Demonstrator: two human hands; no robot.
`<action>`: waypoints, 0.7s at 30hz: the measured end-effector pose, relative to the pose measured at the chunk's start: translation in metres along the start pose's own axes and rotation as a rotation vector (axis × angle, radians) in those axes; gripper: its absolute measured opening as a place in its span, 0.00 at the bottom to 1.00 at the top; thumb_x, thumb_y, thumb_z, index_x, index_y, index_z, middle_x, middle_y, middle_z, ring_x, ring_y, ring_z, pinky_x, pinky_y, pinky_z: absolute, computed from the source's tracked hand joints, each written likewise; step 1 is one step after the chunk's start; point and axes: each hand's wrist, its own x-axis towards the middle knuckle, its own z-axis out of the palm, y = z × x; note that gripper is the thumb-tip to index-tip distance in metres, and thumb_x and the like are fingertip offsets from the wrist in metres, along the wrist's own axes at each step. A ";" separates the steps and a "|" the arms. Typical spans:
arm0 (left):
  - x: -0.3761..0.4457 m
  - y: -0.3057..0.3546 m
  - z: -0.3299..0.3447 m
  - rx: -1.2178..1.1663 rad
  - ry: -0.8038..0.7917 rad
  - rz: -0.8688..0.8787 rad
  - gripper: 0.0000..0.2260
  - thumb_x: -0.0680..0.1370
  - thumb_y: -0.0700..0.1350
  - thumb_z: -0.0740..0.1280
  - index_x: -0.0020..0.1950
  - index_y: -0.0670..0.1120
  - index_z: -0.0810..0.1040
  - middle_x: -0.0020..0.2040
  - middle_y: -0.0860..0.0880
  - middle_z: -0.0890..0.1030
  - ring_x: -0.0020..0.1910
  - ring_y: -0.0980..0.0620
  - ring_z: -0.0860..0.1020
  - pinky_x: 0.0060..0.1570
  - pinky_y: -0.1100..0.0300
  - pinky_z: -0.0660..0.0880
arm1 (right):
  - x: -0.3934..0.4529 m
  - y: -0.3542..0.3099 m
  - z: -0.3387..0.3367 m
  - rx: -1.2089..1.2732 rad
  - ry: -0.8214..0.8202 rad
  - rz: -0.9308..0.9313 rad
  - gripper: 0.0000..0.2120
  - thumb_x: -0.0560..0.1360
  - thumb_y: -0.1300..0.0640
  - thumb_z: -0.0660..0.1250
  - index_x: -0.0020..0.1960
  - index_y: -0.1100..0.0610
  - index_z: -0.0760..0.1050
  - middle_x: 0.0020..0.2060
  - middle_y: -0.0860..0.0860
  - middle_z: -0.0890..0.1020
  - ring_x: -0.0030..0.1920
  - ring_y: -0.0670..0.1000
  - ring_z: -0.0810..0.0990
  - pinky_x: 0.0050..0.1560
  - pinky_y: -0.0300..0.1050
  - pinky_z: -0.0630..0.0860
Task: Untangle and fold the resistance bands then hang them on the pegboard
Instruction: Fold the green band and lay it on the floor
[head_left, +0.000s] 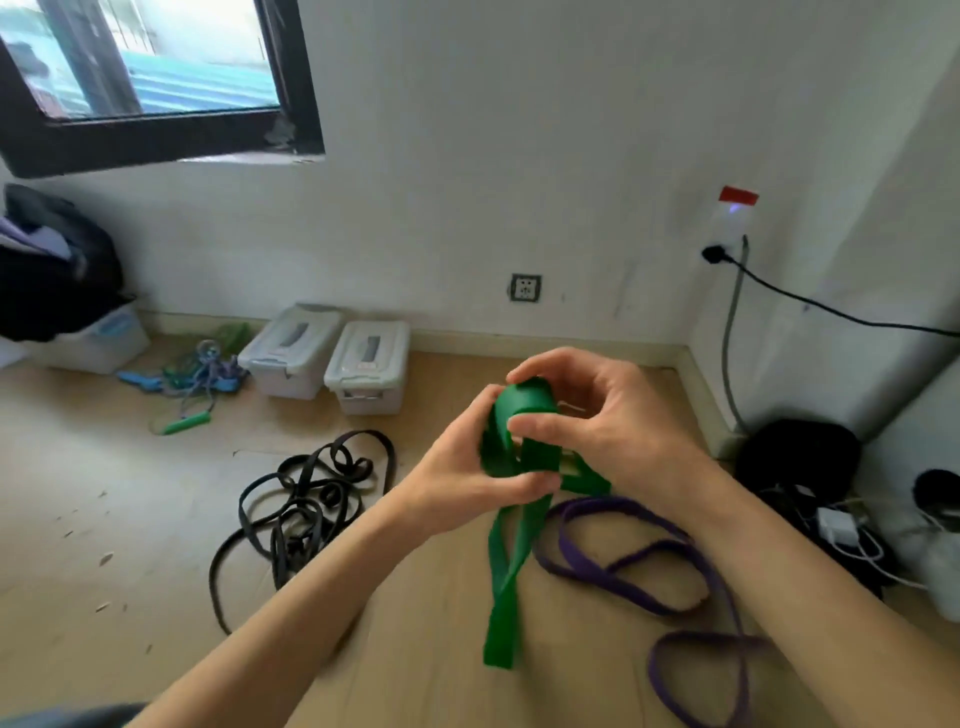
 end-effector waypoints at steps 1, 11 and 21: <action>-0.001 0.014 0.004 -0.025 -0.012 0.029 0.25 0.68 0.35 0.74 0.61 0.45 0.70 0.51 0.48 0.80 0.50 0.51 0.80 0.47 0.62 0.78 | -0.002 -0.013 -0.005 0.050 0.003 -0.035 0.14 0.63 0.57 0.77 0.47 0.47 0.80 0.42 0.45 0.83 0.45 0.45 0.82 0.45 0.37 0.79; -0.021 -0.008 0.017 0.514 0.035 -0.088 0.12 0.71 0.50 0.63 0.54 0.57 0.74 0.45 0.52 0.81 0.43 0.56 0.80 0.45 0.60 0.77 | -0.032 -0.012 0.000 -0.188 0.015 -0.076 0.14 0.65 0.58 0.76 0.50 0.50 0.81 0.45 0.44 0.82 0.50 0.47 0.81 0.54 0.45 0.78; -0.008 0.018 -0.030 0.237 0.456 0.087 0.13 0.74 0.32 0.60 0.42 0.51 0.74 0.30 0.54 0.77 0.29 0.56 0.74 0.27 0.65 0.72 | -0.031 0.003 -0.037 -0.309 0.049 0.161 0.15 0.63 0.49 0.73 0.49 0.47 0.76 0.45 0.43 0.83 0.48 0.39 0.80 0.49 0.33 0.77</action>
